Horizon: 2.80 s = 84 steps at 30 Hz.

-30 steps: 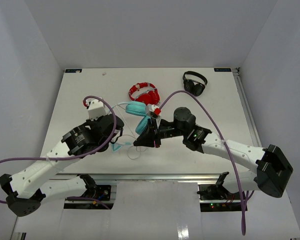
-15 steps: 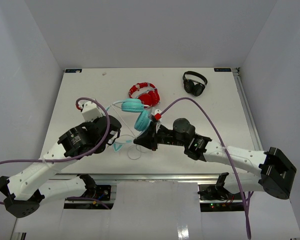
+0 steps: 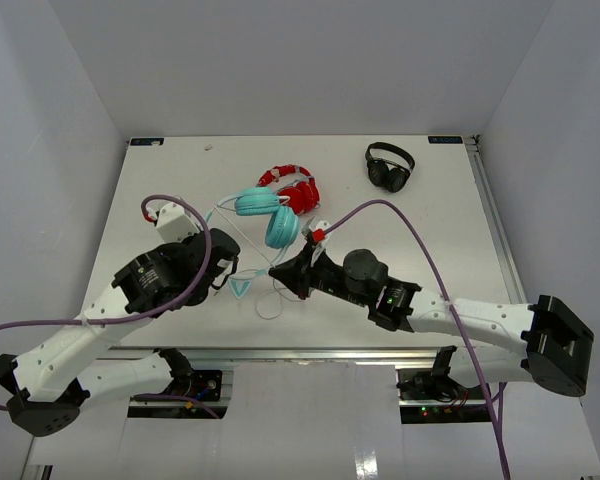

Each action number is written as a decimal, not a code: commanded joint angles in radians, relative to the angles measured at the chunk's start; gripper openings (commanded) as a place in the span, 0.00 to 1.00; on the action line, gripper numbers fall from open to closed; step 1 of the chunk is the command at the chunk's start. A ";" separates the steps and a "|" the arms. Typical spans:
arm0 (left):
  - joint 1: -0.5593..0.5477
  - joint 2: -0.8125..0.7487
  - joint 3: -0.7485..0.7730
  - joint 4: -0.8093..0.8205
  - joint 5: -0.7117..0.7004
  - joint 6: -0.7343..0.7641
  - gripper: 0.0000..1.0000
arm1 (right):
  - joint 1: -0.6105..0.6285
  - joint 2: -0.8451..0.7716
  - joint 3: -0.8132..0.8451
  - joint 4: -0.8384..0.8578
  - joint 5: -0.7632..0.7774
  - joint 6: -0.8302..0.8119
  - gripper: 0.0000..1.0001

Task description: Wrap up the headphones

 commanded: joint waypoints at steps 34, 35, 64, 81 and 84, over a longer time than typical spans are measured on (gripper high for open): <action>-0.001 0.173 0.208 -0.160 0.006 -0.315 0.00 | 0.041 0.168 -0.112 0.268 0.466 -0.108 0.36; -0.001 0.174 0.208 -0.160 0.006 -0.316 0.00 | 0.042 0.169 -0.115 0.285 0.459 -0.112 0.37; -0.001 0.095 0.207 -0.094 0.073 -0.296 0.00 | 0.058 0.297 -0.348 0.968 0.180 -0.419 0.57; -0.001 0.049 0.148 -0.013 0.129 -0.275 0.00 | 0.048 0.471 -0.223 1.080 0.162 -0.503 0.56; -0.001 0.034 0.136 -0.006 0.134 -0.271 0.00 | 0.046 0.494 -0.208 1.106 0.171 -0.495 0.54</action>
